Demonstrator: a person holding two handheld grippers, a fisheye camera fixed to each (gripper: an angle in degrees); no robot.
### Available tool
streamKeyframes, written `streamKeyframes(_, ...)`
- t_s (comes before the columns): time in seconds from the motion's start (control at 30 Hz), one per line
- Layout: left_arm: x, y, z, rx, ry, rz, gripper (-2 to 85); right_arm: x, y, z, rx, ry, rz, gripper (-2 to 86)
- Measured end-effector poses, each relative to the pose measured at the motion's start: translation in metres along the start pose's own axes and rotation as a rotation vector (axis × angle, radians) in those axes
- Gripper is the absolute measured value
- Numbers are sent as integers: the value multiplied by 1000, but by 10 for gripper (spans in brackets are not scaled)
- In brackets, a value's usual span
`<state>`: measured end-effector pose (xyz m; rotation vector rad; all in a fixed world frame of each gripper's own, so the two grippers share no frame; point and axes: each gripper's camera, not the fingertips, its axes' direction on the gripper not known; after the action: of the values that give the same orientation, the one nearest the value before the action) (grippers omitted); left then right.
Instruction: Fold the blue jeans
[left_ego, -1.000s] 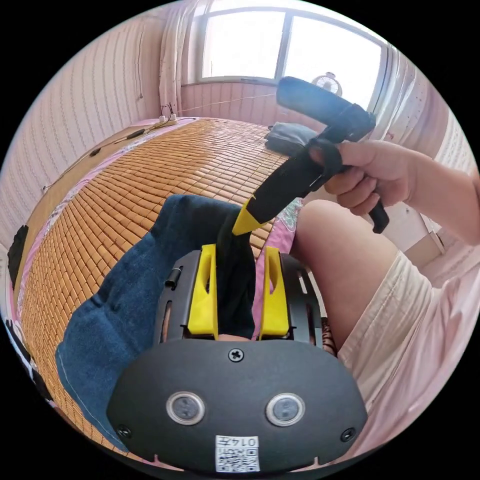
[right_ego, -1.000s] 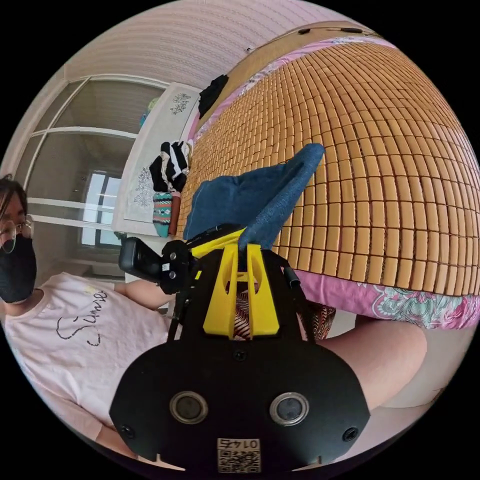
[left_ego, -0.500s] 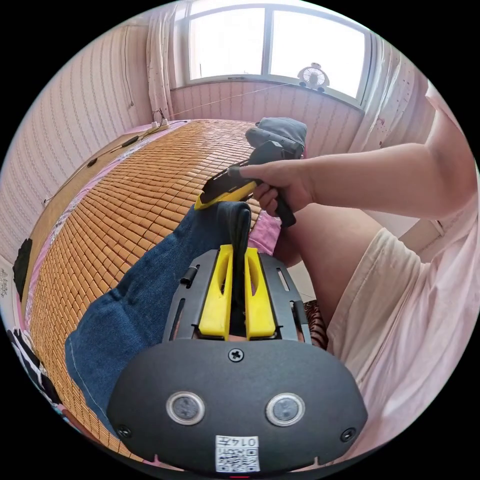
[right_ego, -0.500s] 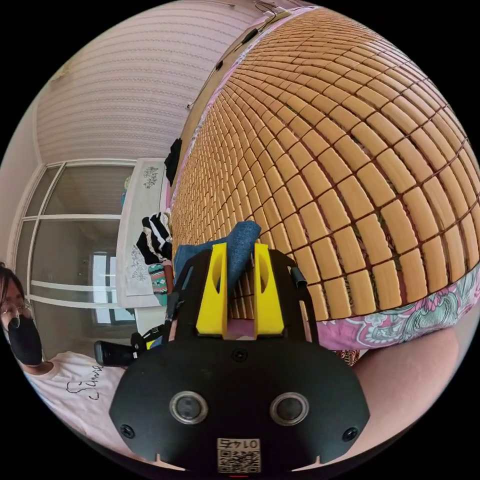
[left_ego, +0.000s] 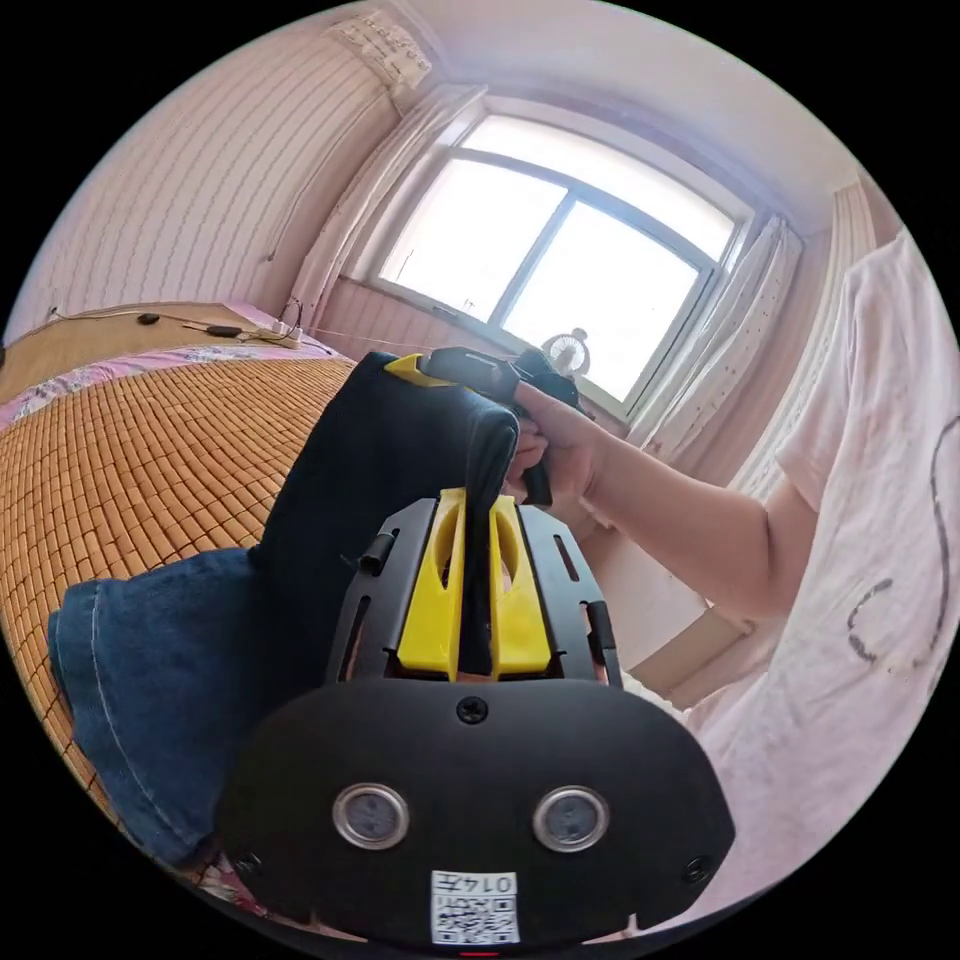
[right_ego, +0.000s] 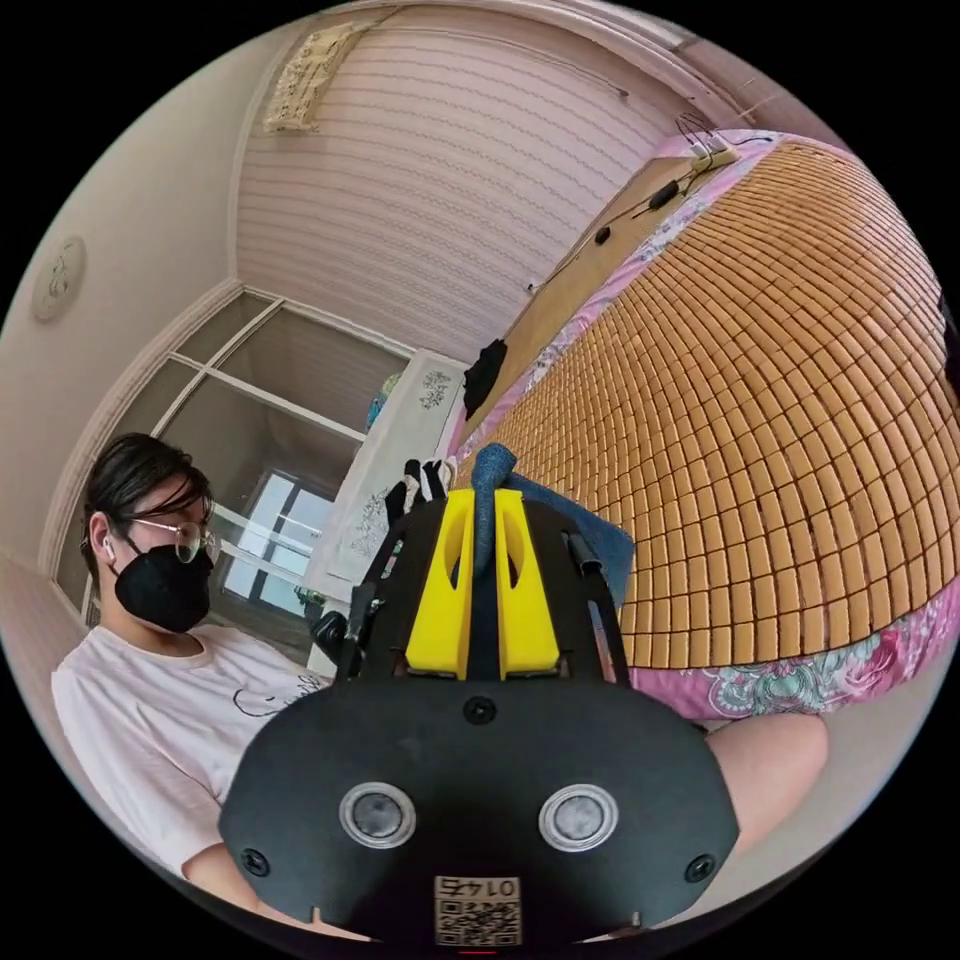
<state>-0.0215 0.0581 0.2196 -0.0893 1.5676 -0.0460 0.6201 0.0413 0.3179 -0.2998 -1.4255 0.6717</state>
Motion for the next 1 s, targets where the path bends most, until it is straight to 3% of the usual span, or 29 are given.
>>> streamKeyframes(0.1,-20,5,-52,38,-133,-53,41,-28,1,95,-141,-80,-60,45)
streamKeyframes(0.2,-43,22,-105,-8,-391,-160,56,-39,15,192,-222,-66,-94,61)
streamKeyframes(0.27,-72,47,-135,-104,-572,-315,77,-36,24,223,-261,-46,-88,33)
streamKeyframes(0.37,-95,72,-160,-163,-697,-450,80,-37,44,225,-336,63,-138,9)
streamKeyframes(0.5,-109,67,-163,-153,-747,-467,77,-47,94,208,-549,308,-277,0)
streamKeyframes(0.63,-127,30,-136,-72,-645,-393,62,-52,152,219,-769,458,-385,-3)
streamKeyframes(0.73,-152,11,-100,-139,-597,-358,62,-61,178,227,-696,558,-474,-3)
streamKeyframes(0.83,-181,12,-70,-291,-667,-392,52,-57,185,242,-695,608,-503,-3)
streamKeyframes(0.93,-190,0,-69,-299,-654,-374,49,-60,167,231,-706,516,-434,-1)
streamKeyframes(1.0,-193,-15,-74,-328,-661,-375,41,-59,141,189,-507,352,-327,10)
